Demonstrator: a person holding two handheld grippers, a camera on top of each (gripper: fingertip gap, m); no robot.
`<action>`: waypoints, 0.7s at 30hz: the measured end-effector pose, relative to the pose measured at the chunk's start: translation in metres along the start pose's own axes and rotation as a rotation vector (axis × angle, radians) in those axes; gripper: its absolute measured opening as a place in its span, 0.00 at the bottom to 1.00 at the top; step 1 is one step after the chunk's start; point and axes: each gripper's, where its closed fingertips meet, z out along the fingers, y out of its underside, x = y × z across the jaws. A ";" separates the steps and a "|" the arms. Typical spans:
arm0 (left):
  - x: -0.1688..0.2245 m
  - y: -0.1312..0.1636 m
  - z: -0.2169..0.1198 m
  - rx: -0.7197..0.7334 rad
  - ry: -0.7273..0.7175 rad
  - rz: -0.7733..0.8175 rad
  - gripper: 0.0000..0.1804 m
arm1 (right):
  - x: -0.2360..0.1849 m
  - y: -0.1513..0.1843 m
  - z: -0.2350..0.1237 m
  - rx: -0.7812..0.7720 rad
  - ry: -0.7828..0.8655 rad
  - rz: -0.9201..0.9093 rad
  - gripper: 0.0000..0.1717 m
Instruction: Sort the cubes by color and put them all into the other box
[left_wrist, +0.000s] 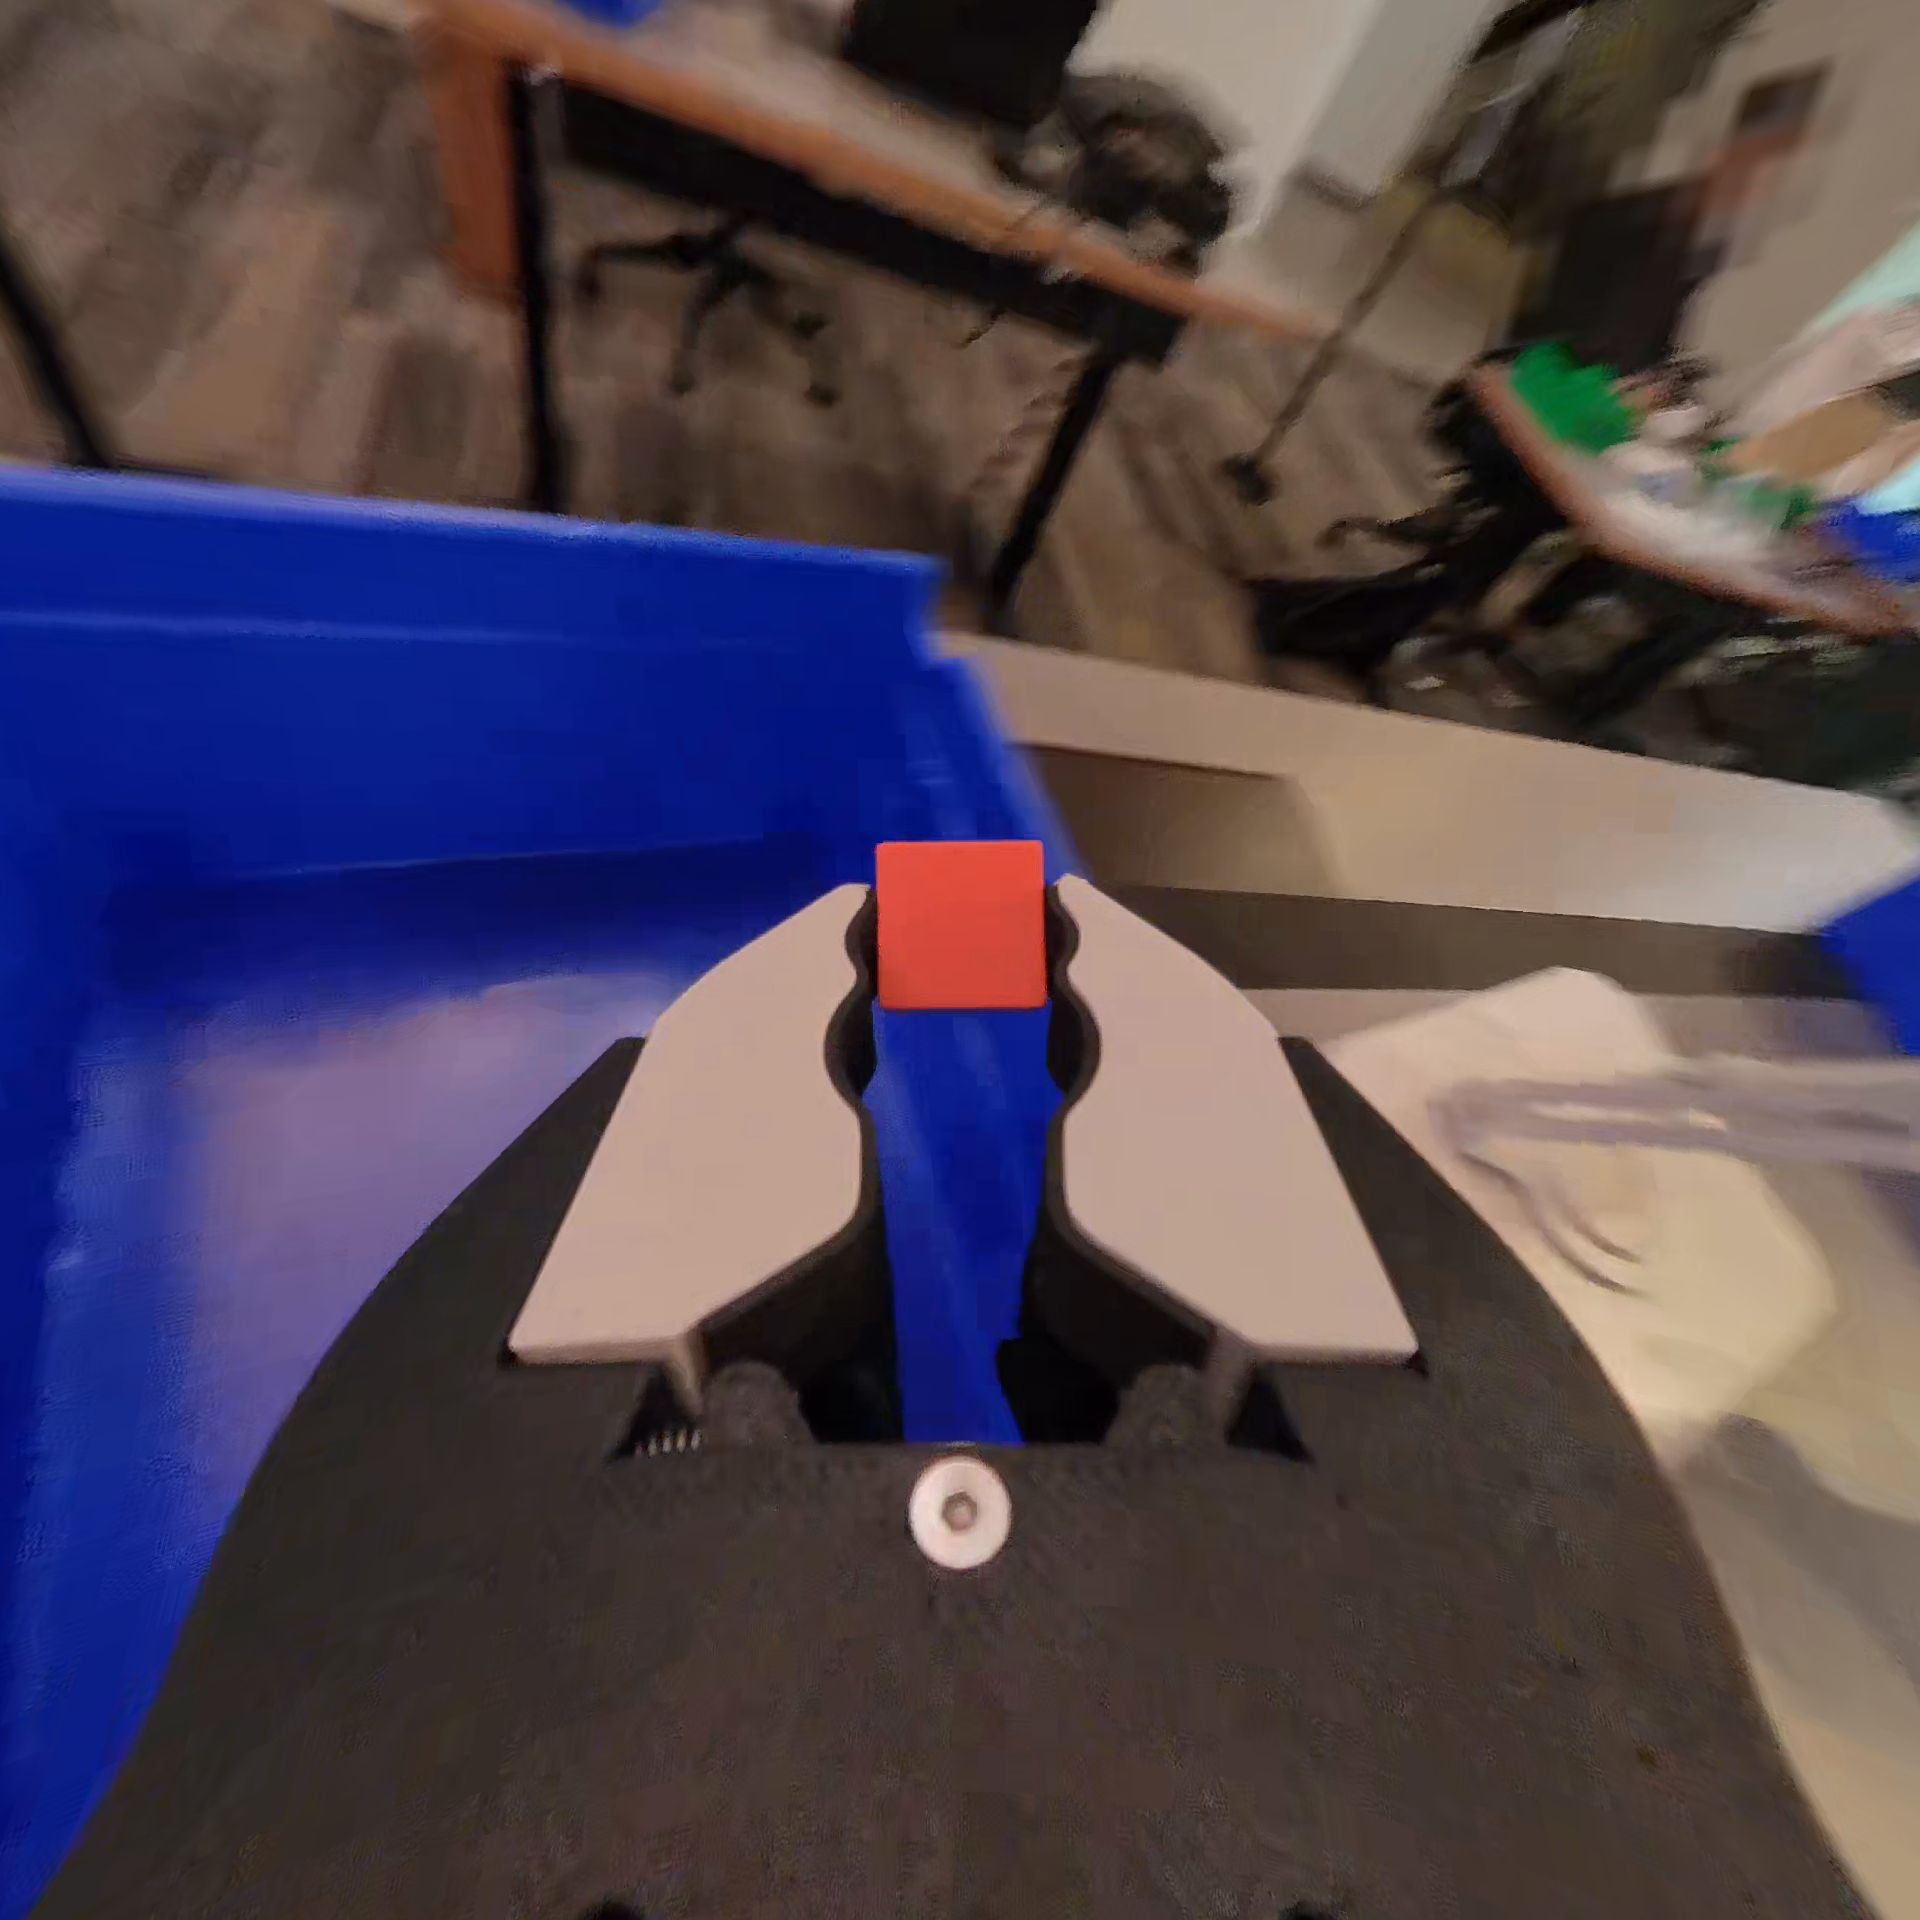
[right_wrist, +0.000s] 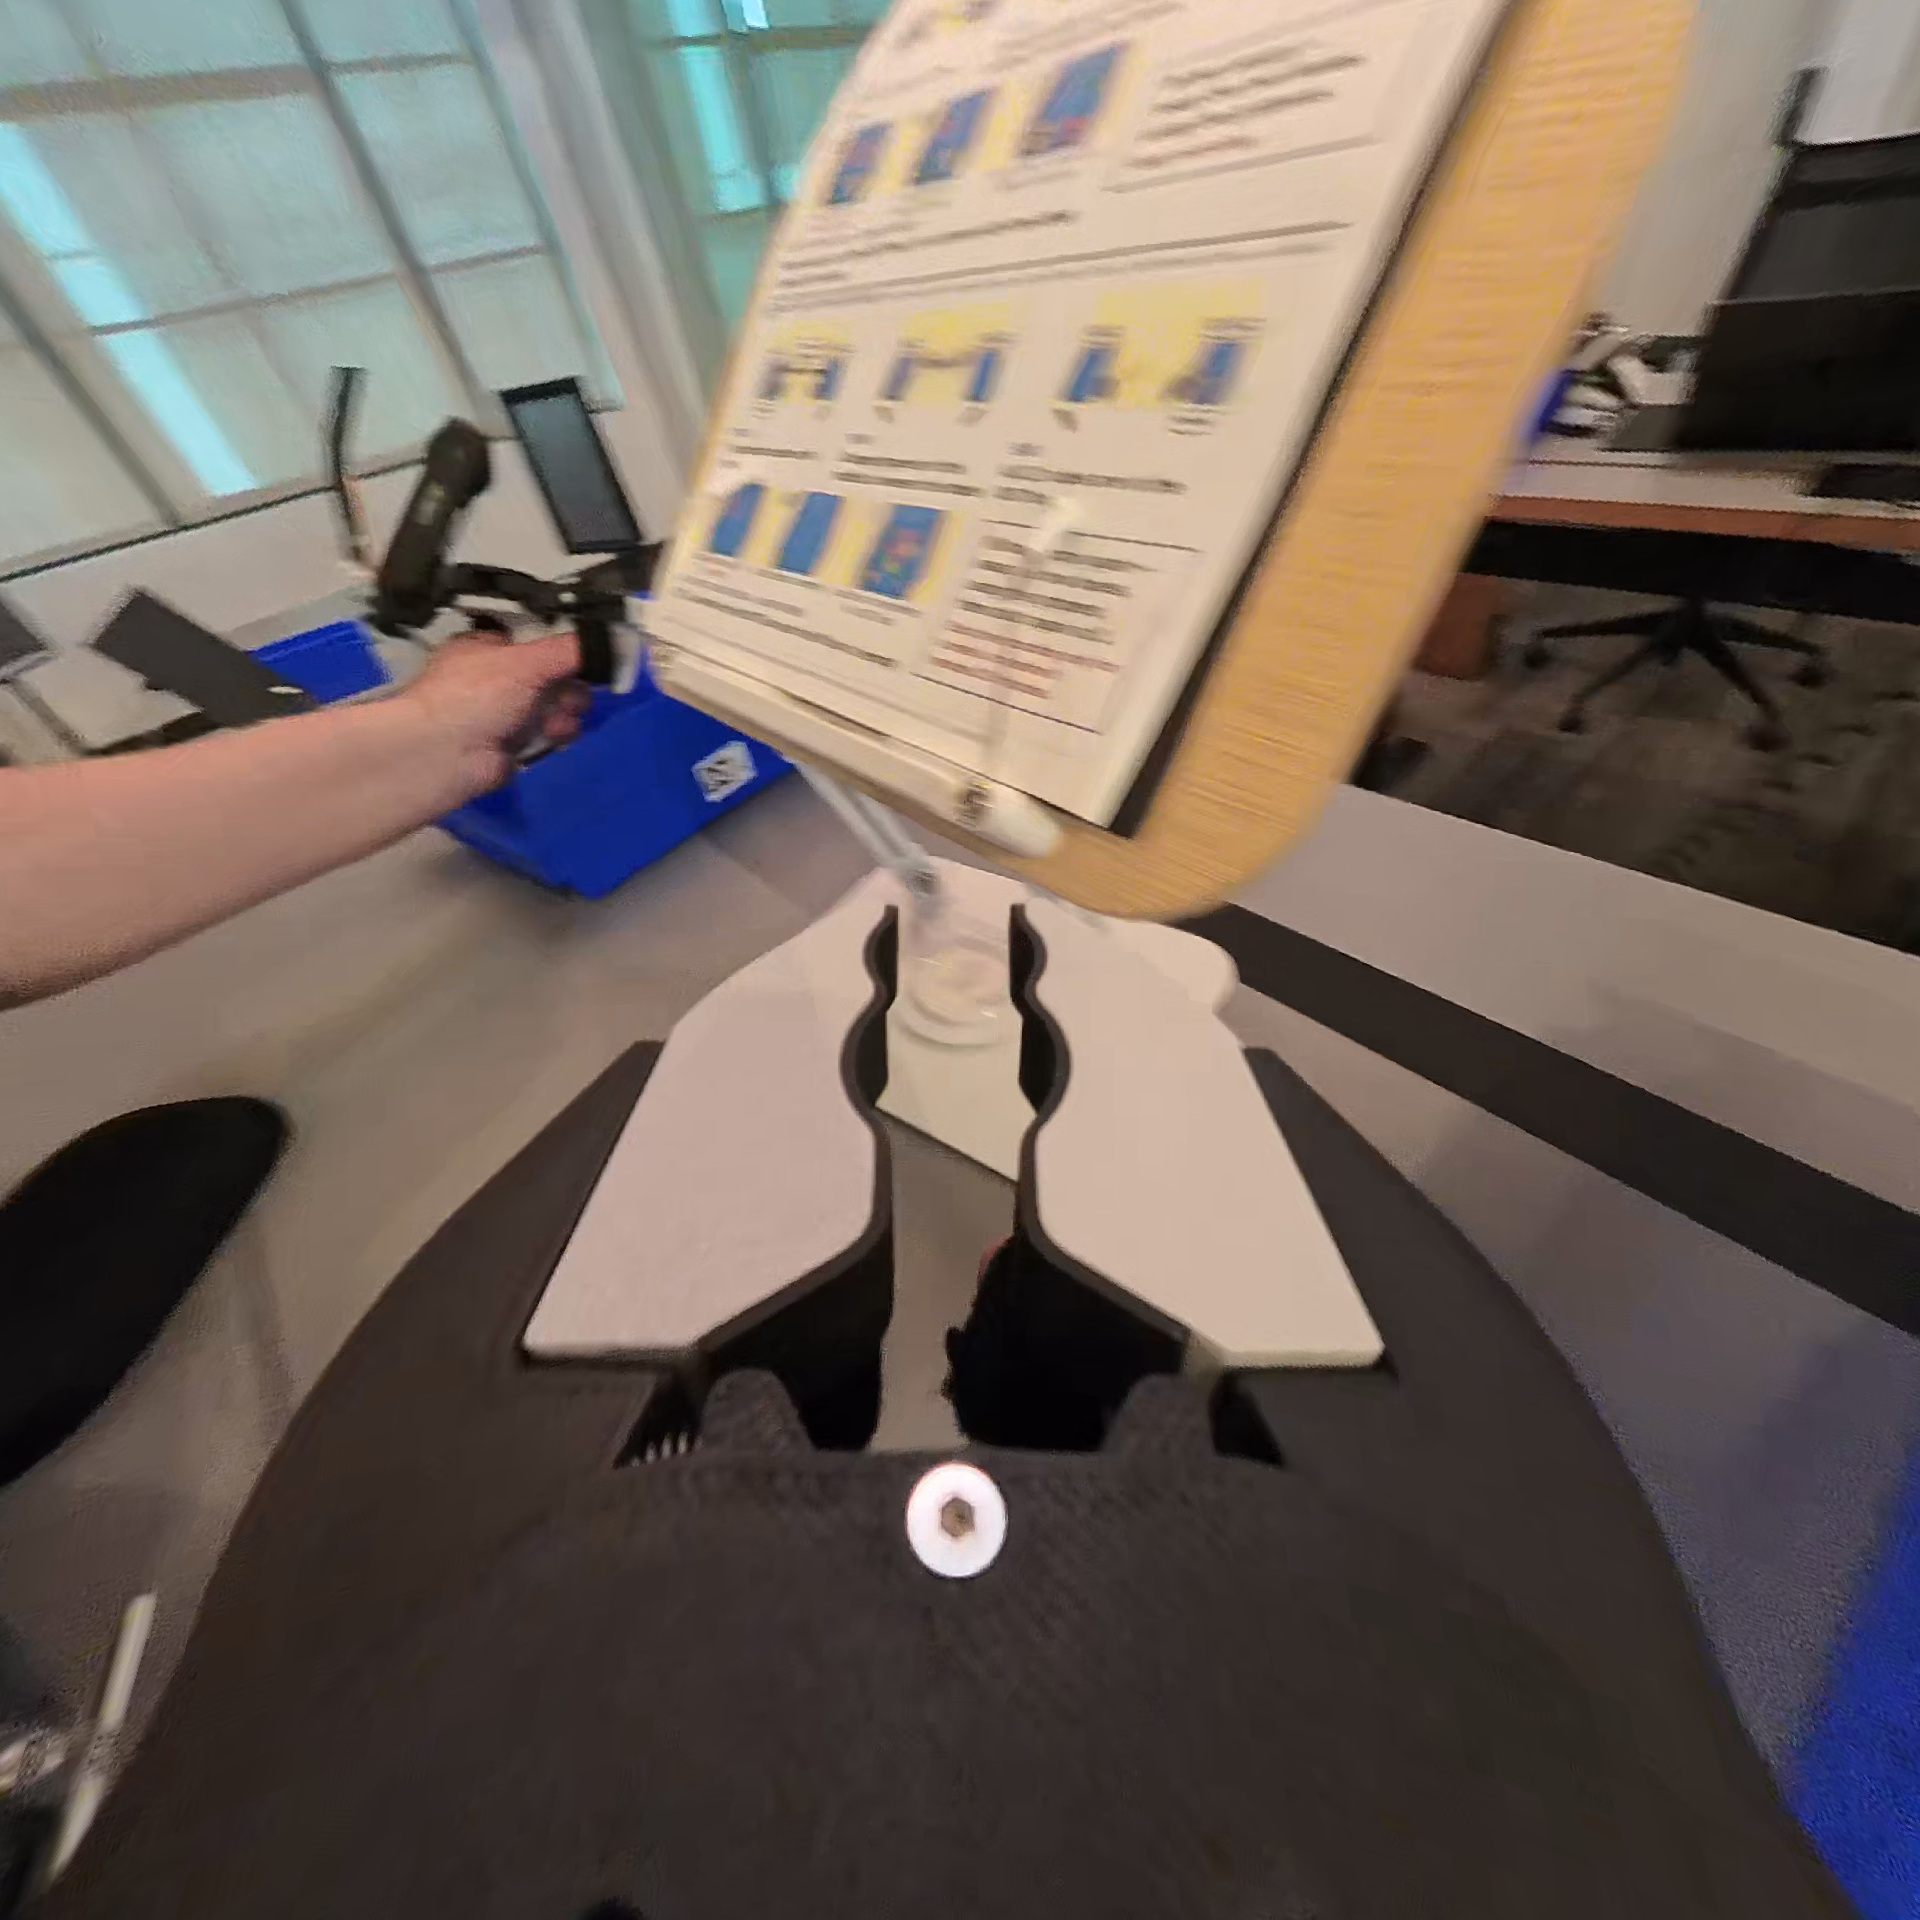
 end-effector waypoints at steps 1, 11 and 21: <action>0.023 -0.003 -0.013 0.036 0.077 0.007 0.16 | -0.016 -0.003 0.007 0.005 -0.057 -0.001 0.13; 0.255 -0.003 -0.134 0.202 0.806 -0.061 0.16 | -0.141 -0.015 0.075 0.038 -0.428 0.110 0.21; 0.364 0.022 -0.163 0.165 1.125 -0.038 0.16 | -0.172 -0.043 0.086 0.102 -0.539 0.166 0.22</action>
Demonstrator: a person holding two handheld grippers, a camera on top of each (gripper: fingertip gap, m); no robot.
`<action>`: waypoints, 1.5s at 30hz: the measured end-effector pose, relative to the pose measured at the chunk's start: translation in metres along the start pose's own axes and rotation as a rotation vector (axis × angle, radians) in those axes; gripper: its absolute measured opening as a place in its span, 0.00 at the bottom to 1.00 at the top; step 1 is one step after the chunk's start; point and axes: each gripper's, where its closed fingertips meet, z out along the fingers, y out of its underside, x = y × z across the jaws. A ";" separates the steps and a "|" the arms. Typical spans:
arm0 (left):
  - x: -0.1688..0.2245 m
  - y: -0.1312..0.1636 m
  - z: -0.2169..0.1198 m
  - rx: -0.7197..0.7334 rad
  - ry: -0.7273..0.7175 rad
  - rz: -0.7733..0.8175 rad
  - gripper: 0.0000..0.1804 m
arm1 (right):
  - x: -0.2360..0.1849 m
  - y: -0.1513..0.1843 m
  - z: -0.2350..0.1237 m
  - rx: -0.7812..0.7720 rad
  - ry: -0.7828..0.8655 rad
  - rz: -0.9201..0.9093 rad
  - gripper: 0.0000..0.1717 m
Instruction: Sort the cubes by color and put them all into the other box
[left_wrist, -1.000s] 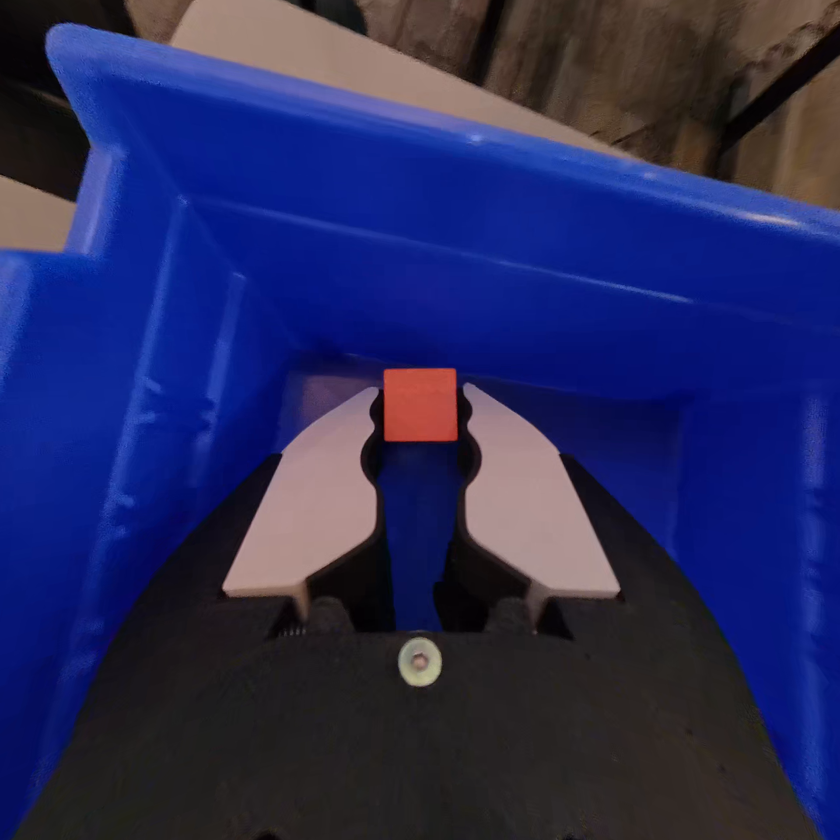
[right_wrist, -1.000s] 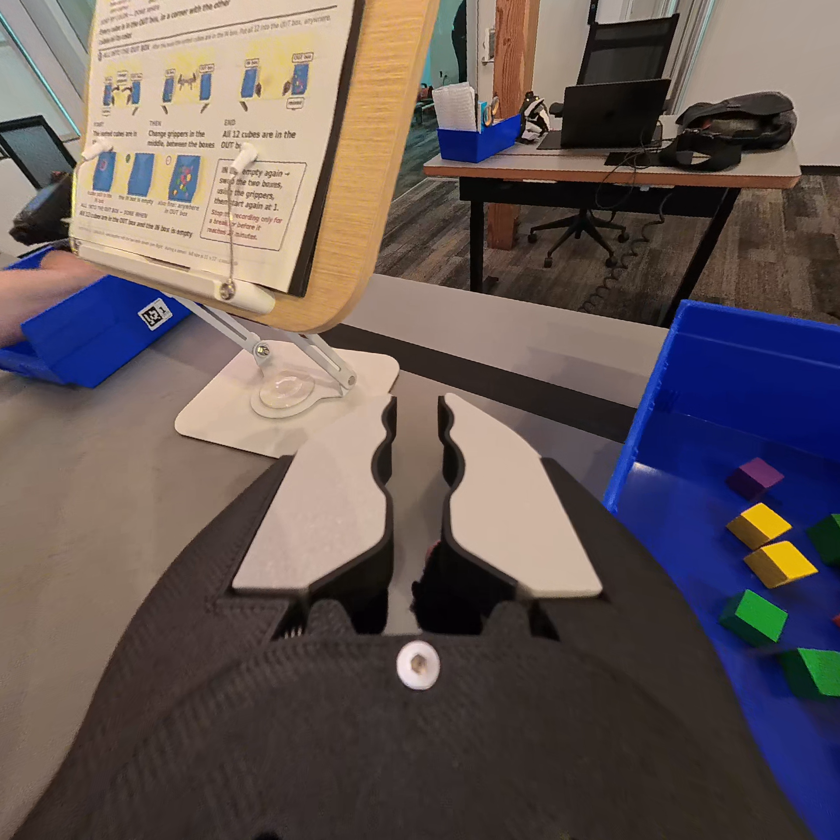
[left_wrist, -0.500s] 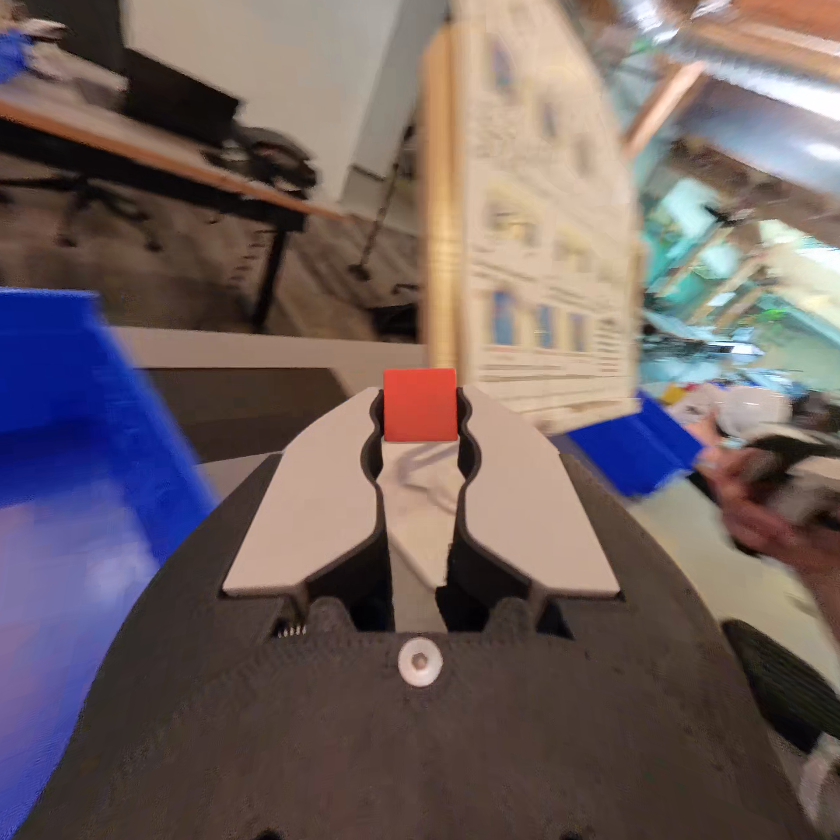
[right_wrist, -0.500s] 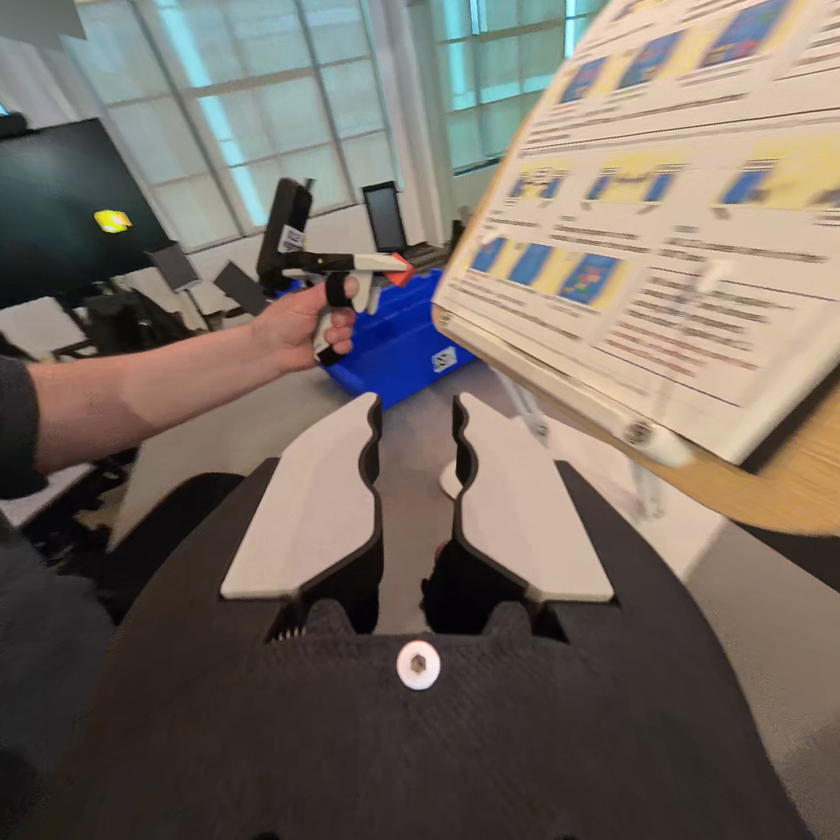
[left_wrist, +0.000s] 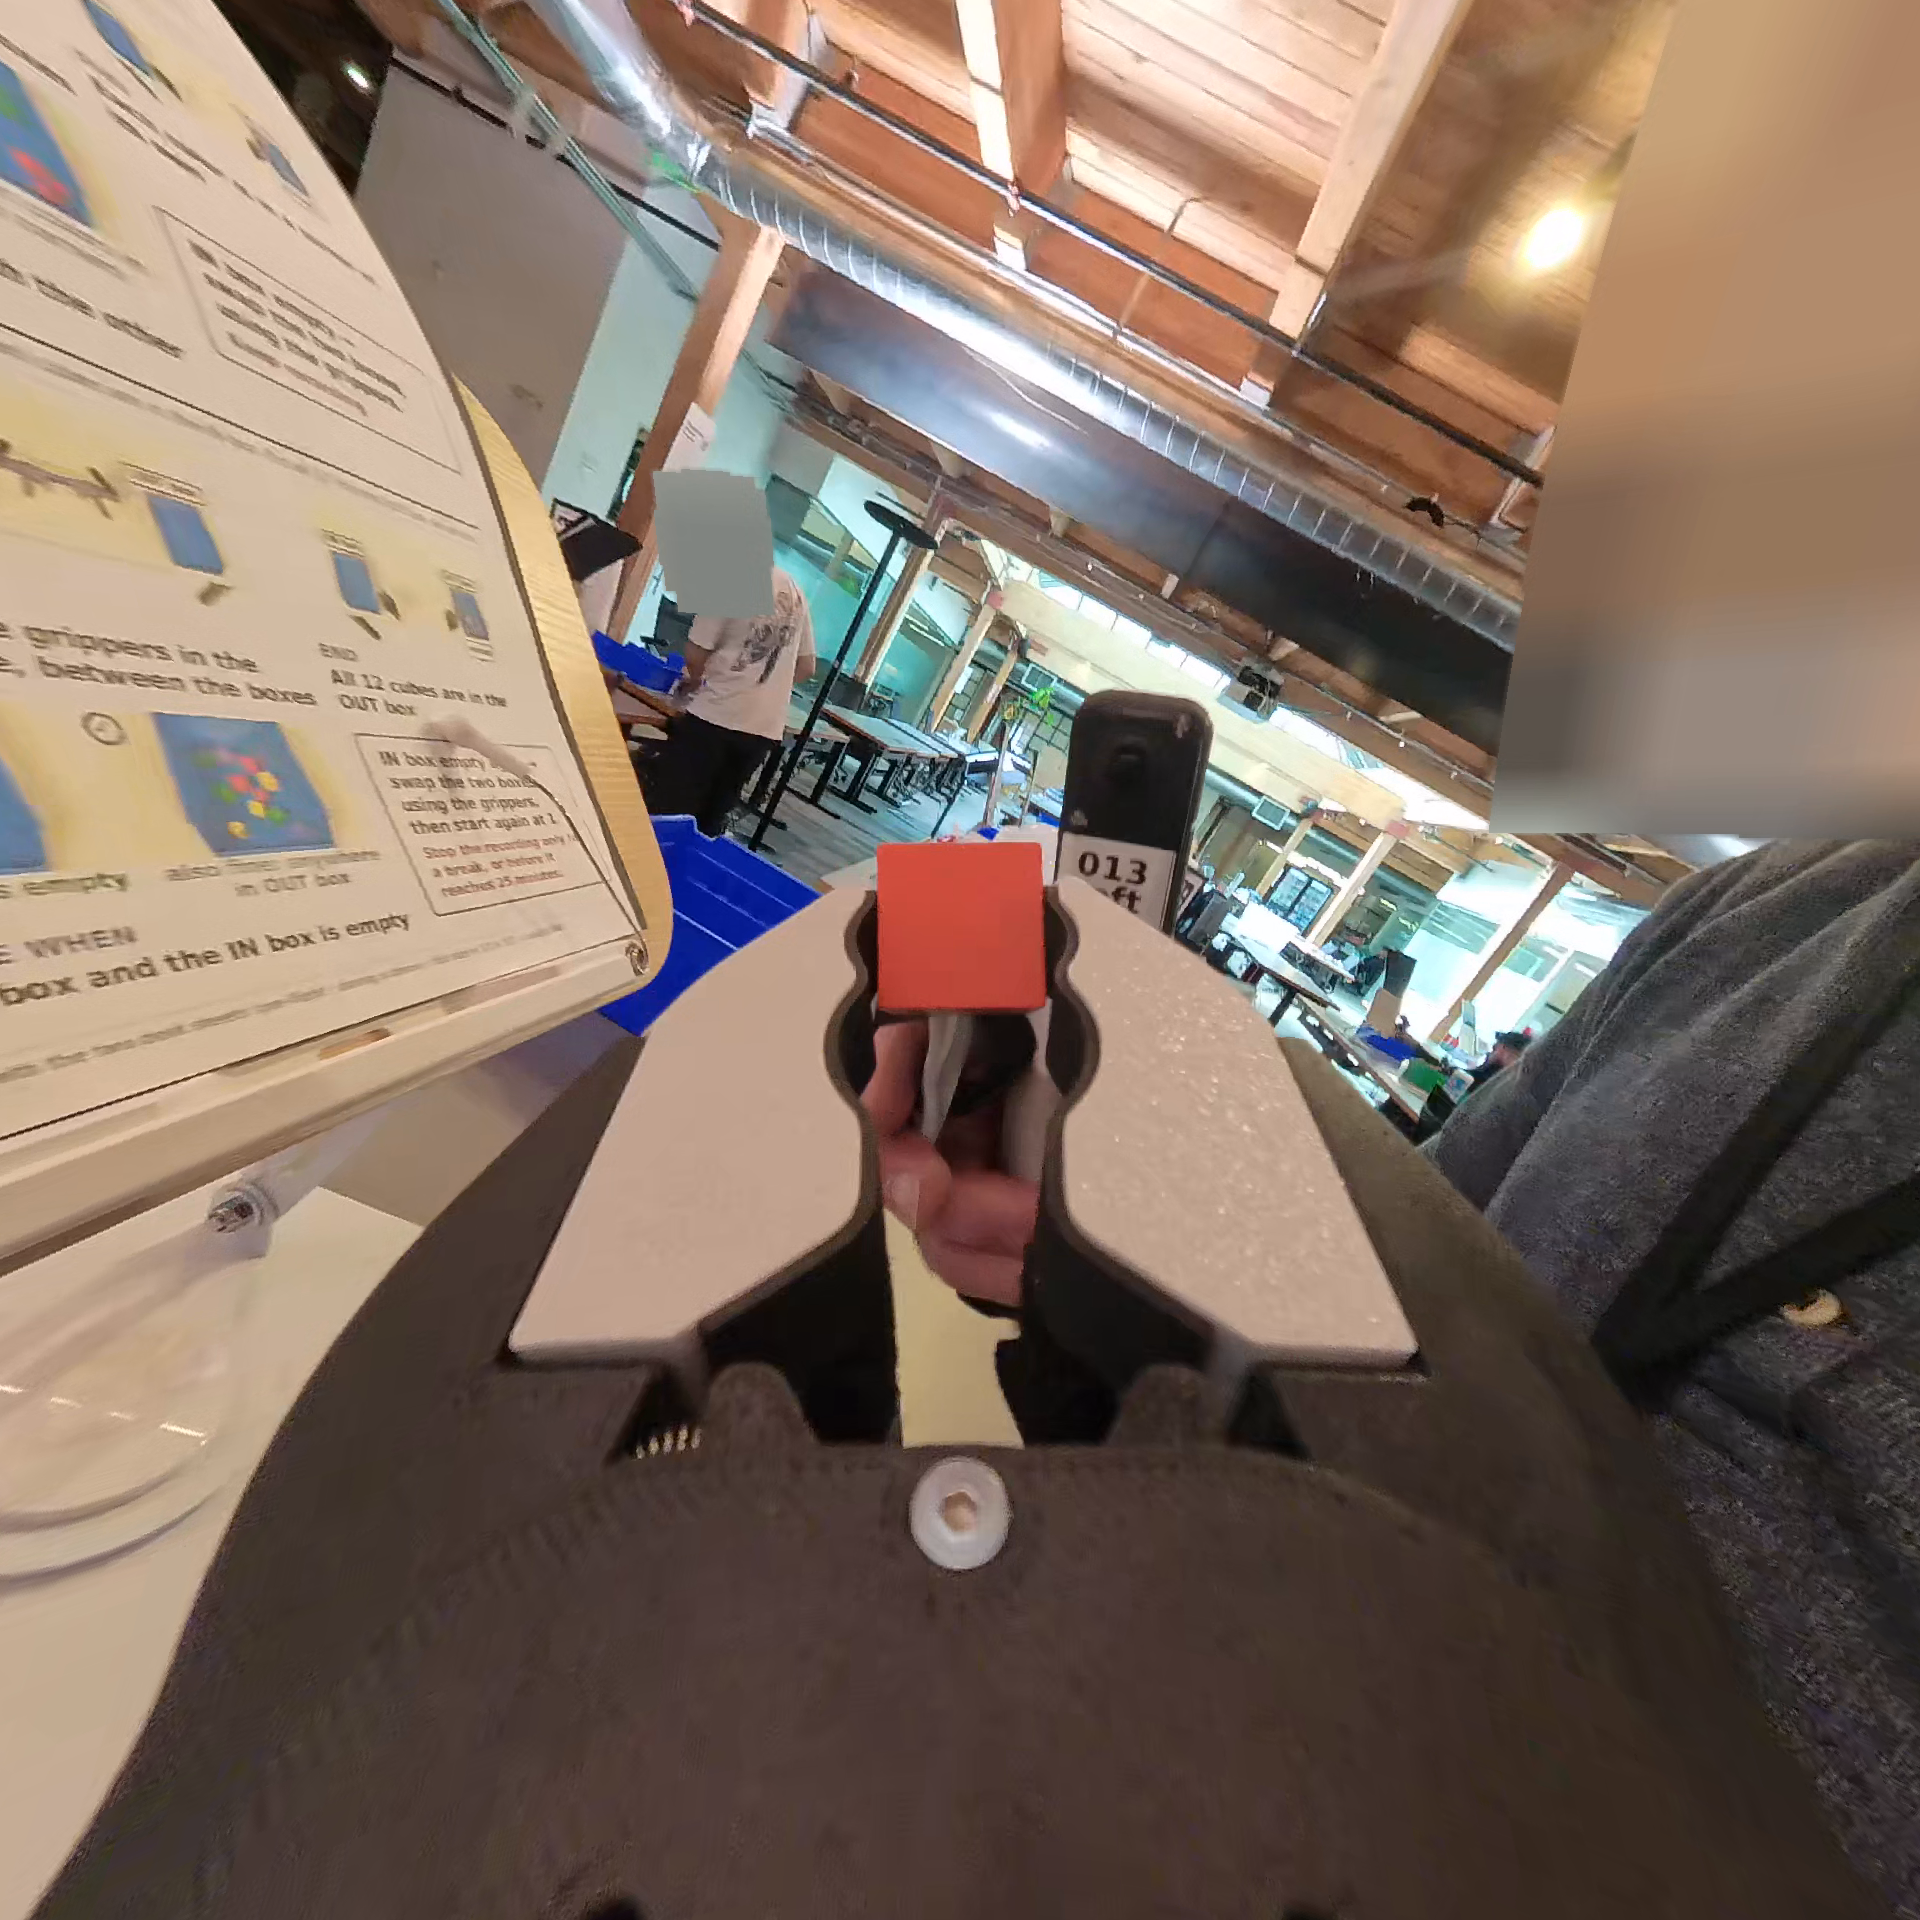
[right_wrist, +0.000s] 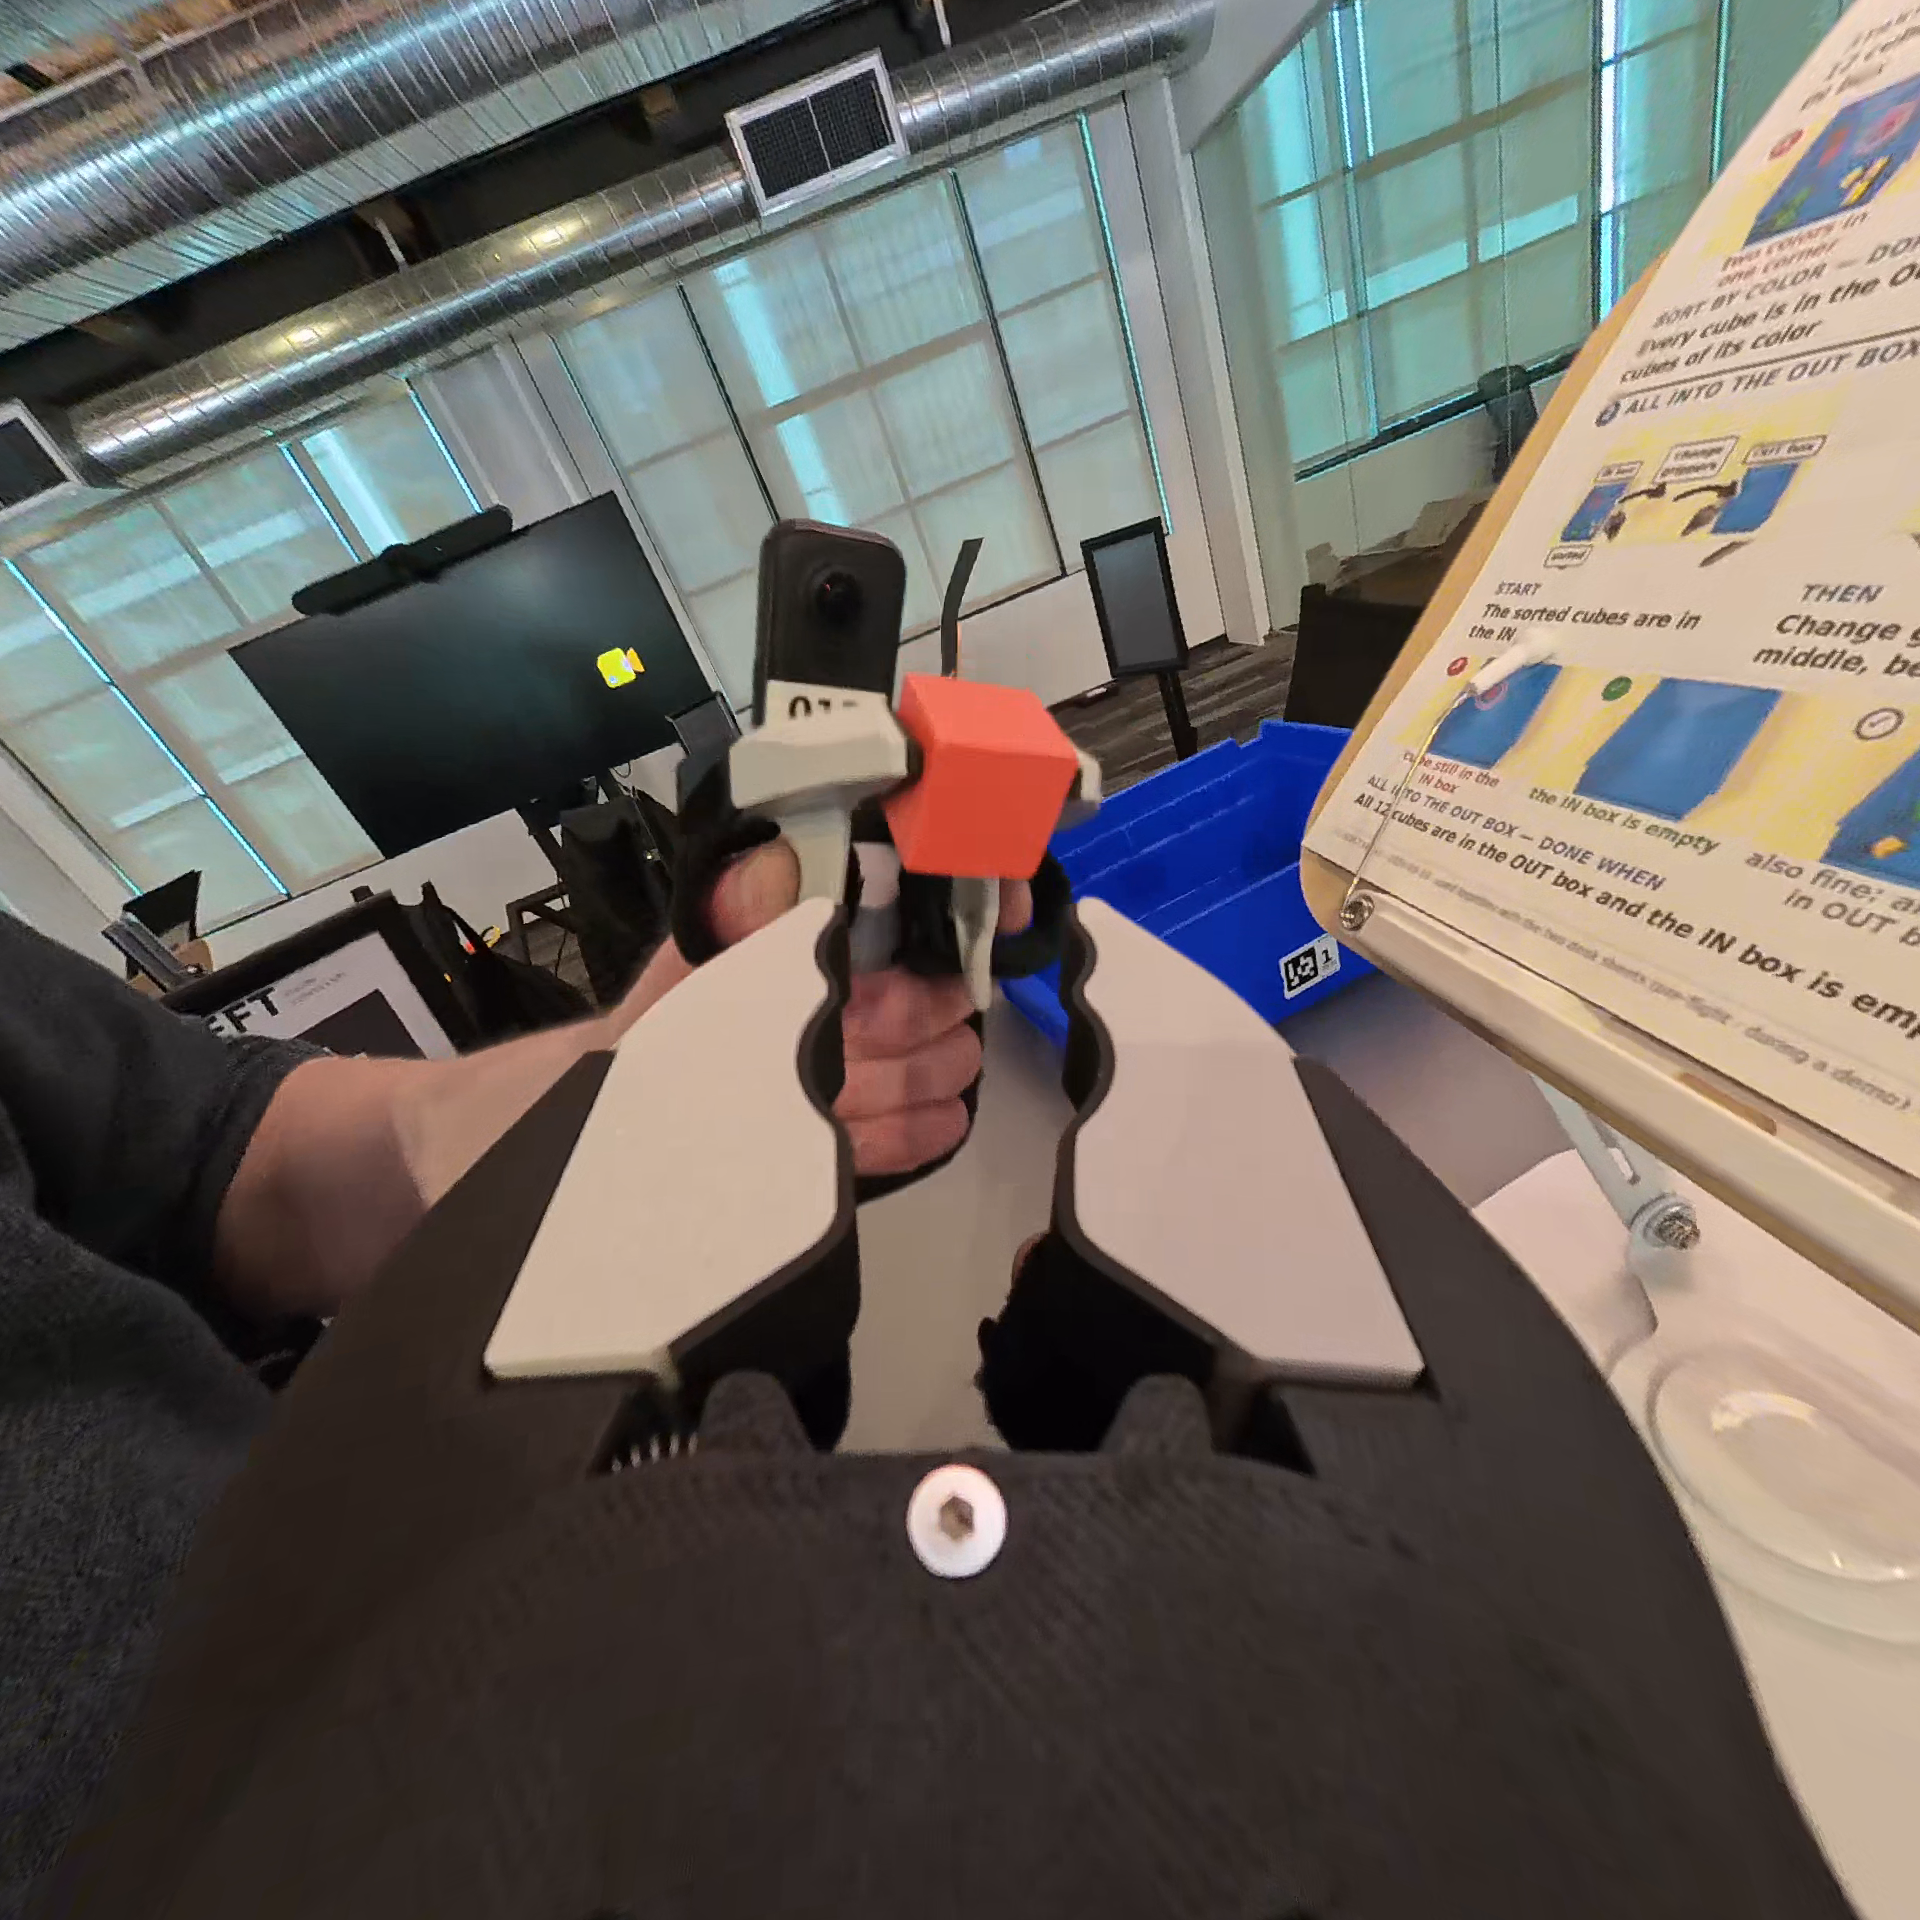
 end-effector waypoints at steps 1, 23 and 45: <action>0.001 0.003 0.003 -0.007 0.008 0.002 0.16 | -0.001 -0.003 -0.002 0.009 -0.003 -0.001 0.22; 0.018 0.010 0.023 0.043 0.095 -0.004 0.16 | -0.005 -0.017 -0.015 0.044 -0.017 0.039 0.17; 0.019 -0.020 0.004 0.120 0.057 0.082 0.00 | 0.018 -0.015 -0.075 0.063 0.132 -0.010 0.16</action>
